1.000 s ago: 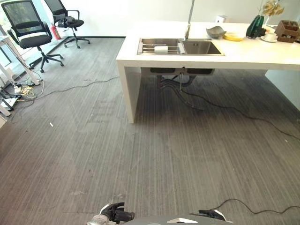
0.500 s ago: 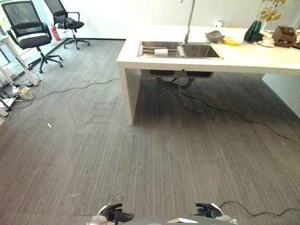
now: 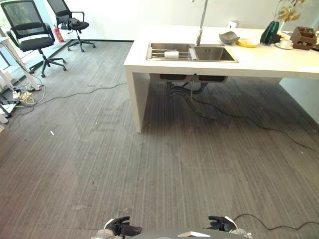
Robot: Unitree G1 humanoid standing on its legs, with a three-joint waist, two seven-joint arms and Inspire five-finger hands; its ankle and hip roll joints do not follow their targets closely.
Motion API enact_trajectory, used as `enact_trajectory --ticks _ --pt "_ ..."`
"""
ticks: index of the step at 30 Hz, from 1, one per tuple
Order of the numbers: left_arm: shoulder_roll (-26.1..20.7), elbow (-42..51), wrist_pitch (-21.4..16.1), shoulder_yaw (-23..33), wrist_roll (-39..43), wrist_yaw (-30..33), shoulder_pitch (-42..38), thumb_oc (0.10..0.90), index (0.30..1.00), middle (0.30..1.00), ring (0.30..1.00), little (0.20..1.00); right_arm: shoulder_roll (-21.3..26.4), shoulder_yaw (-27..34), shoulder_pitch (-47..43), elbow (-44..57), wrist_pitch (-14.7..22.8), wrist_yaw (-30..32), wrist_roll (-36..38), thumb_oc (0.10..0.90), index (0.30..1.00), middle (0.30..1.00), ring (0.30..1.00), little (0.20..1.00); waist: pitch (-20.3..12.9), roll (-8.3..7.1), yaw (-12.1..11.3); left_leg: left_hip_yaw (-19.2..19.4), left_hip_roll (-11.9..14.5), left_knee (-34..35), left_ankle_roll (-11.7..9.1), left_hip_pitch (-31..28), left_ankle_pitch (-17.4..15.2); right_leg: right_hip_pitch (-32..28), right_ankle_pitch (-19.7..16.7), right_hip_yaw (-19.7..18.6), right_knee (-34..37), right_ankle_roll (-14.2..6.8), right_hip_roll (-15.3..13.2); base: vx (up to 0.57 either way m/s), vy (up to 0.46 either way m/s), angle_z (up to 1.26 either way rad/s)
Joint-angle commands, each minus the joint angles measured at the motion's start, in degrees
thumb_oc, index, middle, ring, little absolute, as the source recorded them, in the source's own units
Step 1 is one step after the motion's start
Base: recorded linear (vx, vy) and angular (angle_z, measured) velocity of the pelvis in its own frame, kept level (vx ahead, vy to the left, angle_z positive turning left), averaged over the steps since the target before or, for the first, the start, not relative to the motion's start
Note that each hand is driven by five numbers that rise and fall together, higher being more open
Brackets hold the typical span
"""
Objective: Place the dishes in the dishwasher.
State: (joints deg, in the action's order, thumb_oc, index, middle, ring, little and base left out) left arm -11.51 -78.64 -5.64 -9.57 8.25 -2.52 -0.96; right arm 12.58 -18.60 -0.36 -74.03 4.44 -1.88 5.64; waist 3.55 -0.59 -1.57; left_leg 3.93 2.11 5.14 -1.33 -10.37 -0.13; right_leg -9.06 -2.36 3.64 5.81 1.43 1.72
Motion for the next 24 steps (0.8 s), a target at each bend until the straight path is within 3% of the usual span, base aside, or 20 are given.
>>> enact_trajectory --ticks 1,13,15,16,17,18,20,21,22,23,24 --pt "0.38 -6.03 0.79 1.50 -0.49 -0.32 -1.18 0.800 0.900 0.900 0.900 0.900 -0.03 -1.13 -0.28 -2.63 -0.05 -0.01 -0.87 0.800 0.900 0.900 0.900 0.900 0.22 -2.01 -0.73 -1.10 -3.40 -0.14 -0.08 0.75 -1.03 -1.75 3.64 0.55 -0.81 -5.58 -1.97 0.00 0.000 0.00" --pt "-0.82 -6.17 0.36 4.67 5.13 -0.08 -1.65 0.800 0.900 0.900 0.900 0.900 1.87 0.45 -1.22 -1.85 0.21 0.25 0.99 0.800 0.900 0.900 0.900 0.900 1.65 -1.97 -0.88 -1.63 -2.89 -0.95 -0.96 1.44 -0.36 -1.01 3.99 2.23 -1.56 -4.86 -1.73 0.01 -0.050 0.09" --pt "-0.93 -6.19 0.21 4.79 5.48 -0.02 -1.57 0.800 0.900 0.900 0.900 0.900 2.14 0.52 -1.57 -1.68 0.36 0.26 1.42 0.800 0.900 0.900 0.900 0.900 2.27 -2.13 -1.03 -1.71 -2.47 -4.16 -1.44 2.87 -1.07 -0.71 4.07 2.07 -1.94 -4.62 -1.72 0.01 -0.126 0.04" --pt "-1.08 -5.94 -0.06 4.90 6.25 0.03 -1.65 0.800 0.900 0.900 0.900 0.900 2.69 0.70 -2.09 -1.32 0.56 0.33 2.08 0.800 0.900 0.900 0.900 0.900 3.71 -2.65 -1.57 -1.48 -2.26 -11.92 -2.77 6.67 -1.86 -0.41 4.25 1.53 -2.43 -4.17 -2.00 -0.03 -0.085 0.03" --pt "-1.08 -5.94 -0.06 4.89 6.25 0.03 -1.67 0.800 0.900 0.900 0.900 0.900 2.69 0.71 -2.11 -1.32 0.56 0.33 2.08 0.800 0.900 0.900 0.900 0.900 3.64 -2.62 -1.55 -1.51 -2.22 -12.29 -2.78 6.96 -2.03 -0.28 4.24 1.56 -2.46 -4.15 -1.96 -0.03 -0.143 0.10" --pt "-1.20 -5.71 -0.19 4.86 6.66 0.19 -1.64 0.800 0.900 0.900 0.900 0.900 2.85 0.85 -2.19 -1.12 0.60 0.40 2.61 0.800 0.900 0.900 0.900 0.900 4.51 -2.92 -1.86 -1.29 -1.88 -18.29 -3.81 9.74 -1.27 -0.44 4.35 1.30 -2.53 -3.73 -1.94 0.01 -0.113 0.06" --pt "-1.32 -5.22 -0.30 4.93 8.12 0.18 -1.92 0.800 0.900 0.900 0.900 0.900 3.48 1.62 -2.16 -0.90 0.92 0.53 3.94 0.800 0.900 0.900 0.900 0.900 6.69 -3.47 -2.84 -1.62 -0.99 -31.87 -5.96 15.51 3.25 -2.10 4.57 0.98 -2.08 -2.77 -1.95 0.02 -0.171 0.01" --pt "-1.32 -5.22 -0.30 4.93 8.12 0.18 -1.92 0.800 0.900 0.900 0.900 0.900 3.48 1.62 -2.16 -0.90 0.92 0.53 3.94 0.800 0.900 0.900 0.900 0.900 6.69 -3.47 -2.84 -1.62 -0.99 -31.87 -5.96 15.51 3.25 -2.10 4.57 0.98 -2.08 -2.77 -1.95 0.08 -0.150 0.13" --pt "-0.97 -5.19 -0.25 4.89 9.35 0.07 -1.56 0.800 0.900 0.900 0.900 0.900 4.18 1.94 -2.00 -1.15 0.60 0.65 4.26 0.800 0.900 0.900 0.900 0.900 8.27 -3.44 -4.06 -1.99 -1.36 -37.99 -5.87 19.21 5.84 -4.05 5.59 1.03 -1.72 -2.16 -2.05 0.08 -0.063 0.14" --pt "-0.97 -5.19 -0.25 4.89 9.35 0.07 -1.56 0.800 0.900 0.900 0.900 0.900 4.18 1.94 -2.00 -1.15 0.60 0.65 4.26 0.800 0.900 0.900 0.900 0.900 8.27 -3.44 -4.06 -1.99 -1.36 -37.99 -5.87 19.21 5.84 -4.05 5.59 1.03 -1.72 -2.16 -2.05 0.26 -0.077 0.05" --pt "-0.73 -5.31 -0.28 5.26 10.18 0.03 -0.99 0.800 0.900 0.900 0.900 0.900 4.53 2.53 -1.53 -1.82 0.56 0.70 4.47 0.800 0.900 0.900 0.900 0.900 8.56 -2.93 -4.51 2.10 0.19 -32.52 -5.44 24.03 7.46 -6.20 7.26 1.77 -1.09 -2.13 -1.77 0.36 0.016 -0.11"
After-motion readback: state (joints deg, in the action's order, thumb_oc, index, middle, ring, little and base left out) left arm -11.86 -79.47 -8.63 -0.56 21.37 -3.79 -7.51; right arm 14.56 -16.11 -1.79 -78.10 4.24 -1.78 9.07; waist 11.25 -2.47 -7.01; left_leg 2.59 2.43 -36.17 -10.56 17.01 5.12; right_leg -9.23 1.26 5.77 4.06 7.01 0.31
